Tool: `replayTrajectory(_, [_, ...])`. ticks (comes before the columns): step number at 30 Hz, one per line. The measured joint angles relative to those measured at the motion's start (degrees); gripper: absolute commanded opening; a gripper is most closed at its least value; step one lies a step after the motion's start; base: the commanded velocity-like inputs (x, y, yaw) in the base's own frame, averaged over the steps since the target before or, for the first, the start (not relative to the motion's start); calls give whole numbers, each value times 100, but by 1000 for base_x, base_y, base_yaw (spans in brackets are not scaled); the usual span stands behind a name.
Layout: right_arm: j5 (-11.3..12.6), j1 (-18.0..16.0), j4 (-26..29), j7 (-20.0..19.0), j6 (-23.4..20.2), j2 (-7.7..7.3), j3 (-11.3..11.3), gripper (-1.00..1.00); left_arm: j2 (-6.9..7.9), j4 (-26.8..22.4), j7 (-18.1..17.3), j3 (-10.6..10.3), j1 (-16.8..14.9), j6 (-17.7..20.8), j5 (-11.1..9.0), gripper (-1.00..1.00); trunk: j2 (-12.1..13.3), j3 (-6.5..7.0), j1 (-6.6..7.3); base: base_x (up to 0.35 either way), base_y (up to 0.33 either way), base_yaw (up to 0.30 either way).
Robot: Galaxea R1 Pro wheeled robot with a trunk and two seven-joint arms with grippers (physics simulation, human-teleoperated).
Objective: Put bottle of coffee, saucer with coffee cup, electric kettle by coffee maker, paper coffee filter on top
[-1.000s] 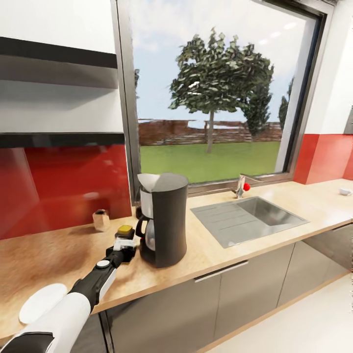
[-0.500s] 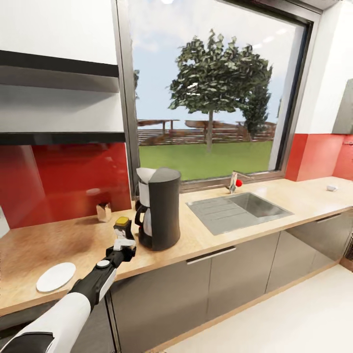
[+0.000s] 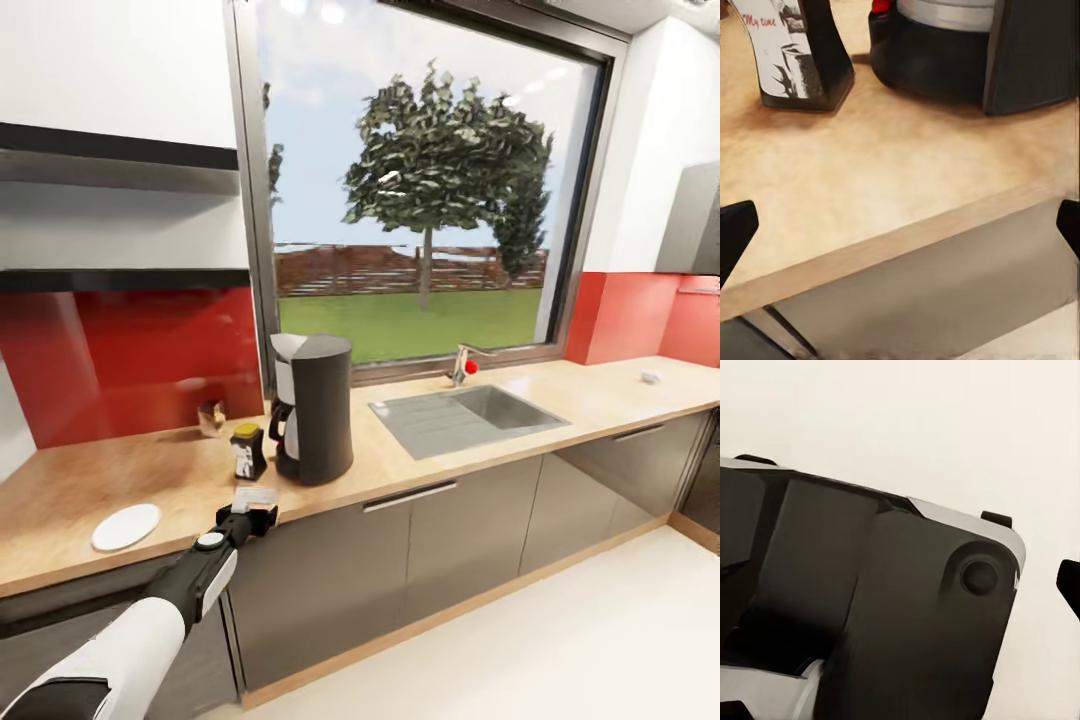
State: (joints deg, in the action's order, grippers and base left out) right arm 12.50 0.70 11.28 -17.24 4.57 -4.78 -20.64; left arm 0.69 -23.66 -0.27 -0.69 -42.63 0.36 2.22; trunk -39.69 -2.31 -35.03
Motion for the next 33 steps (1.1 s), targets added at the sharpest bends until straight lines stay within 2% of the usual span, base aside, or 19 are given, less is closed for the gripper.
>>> replayTrajectory(8, [-1, -2, 228, -2, 19, 0, -1, 100, -15, 632, -68, -14, 16, -36, -9, 100, 0, 0, 3, -186, -1, 0])
replayTrajectory(11, [-5, -3, 414, -3, 62, 1, -2, 100, -31, 843, -83, -15, 183, -288, -6, 100, -1, -1, 3, -15, 0, 0])
replayTrajectory(13, [-12, -4, 640, -4, 83, -2, -3, 100, -40, 906, -92, -14, 452, -686, -7, 100, -1, -2, 4, -3, 0, 0])
replayTrajectory(17, [-17, -7, 791, -6, 93, -16, -4, 100, -49, 903, -98, -13, 876, -947, -10, 100, -1, -1, 4, 0, 0, 0])
replayTrajectory(19, [-17, -8, 810, -6, 95, -84, -4, 100, -62, 923, -101, -13, 1077, -1037, -13, 100, -1, -1, 4, 0, 0, 0])
replayTrajectory(26, [-18, -8, 828, -6, 110, -187, -4, 100, -49, 948, -91, -5, 1872, -1113, -12, 100, -1, -1, 4, 0, 0, 0])
replayTrajectory(31, [-17, -8, 961, -6, 303, -204, -1, 100, -7, 948, -76, -2, 2244, -1117, -2, 100, -1, -1, 4, 0, 0, 8])
replayTrajectory(33, [-16, -9, 1007, -6, 335, -264, 4, 100, 22, 916, -63, 8, 2420, -1129, -6, 100, 0, -4, 4, 0, 0, 135])
